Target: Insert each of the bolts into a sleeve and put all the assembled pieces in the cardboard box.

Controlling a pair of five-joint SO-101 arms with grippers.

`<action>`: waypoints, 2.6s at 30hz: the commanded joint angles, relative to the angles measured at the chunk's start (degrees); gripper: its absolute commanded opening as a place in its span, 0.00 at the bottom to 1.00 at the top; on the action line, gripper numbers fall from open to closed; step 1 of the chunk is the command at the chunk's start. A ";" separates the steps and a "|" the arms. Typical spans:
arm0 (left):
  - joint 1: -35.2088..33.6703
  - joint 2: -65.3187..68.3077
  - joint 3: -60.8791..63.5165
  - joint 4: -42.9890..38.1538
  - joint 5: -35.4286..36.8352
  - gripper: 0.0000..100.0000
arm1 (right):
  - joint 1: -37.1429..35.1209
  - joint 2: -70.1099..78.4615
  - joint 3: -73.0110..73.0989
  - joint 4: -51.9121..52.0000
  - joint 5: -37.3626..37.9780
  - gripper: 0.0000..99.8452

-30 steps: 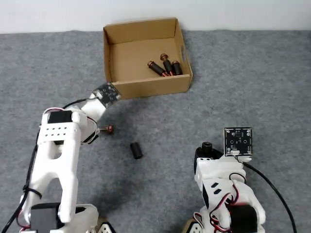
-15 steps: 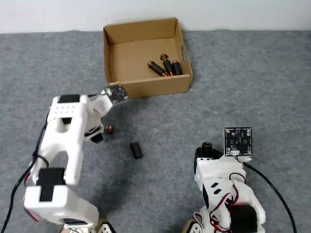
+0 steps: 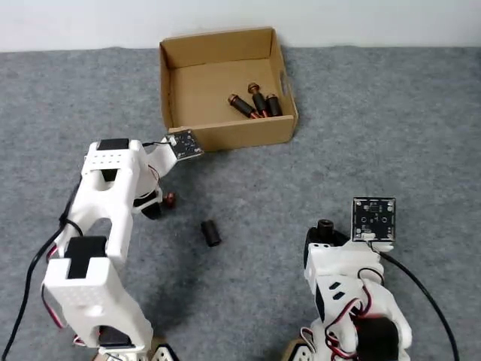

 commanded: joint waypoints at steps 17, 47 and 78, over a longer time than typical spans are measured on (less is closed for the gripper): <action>5.63 0.44 -2.42 -2.99 1.67 0.13 | 0.48 0.40 0.26 -1.19 0.70 0.01; 7.82 5.71 -9.80 9.76 4.04 0.01 | 0.48 -0.04 0.18 -1.19 0.62 0.01; 23.65 -38.42 -5.93 18.02 75.96 0.00 | -18.95 0.31 -1.58 -1.45 0.79 0.01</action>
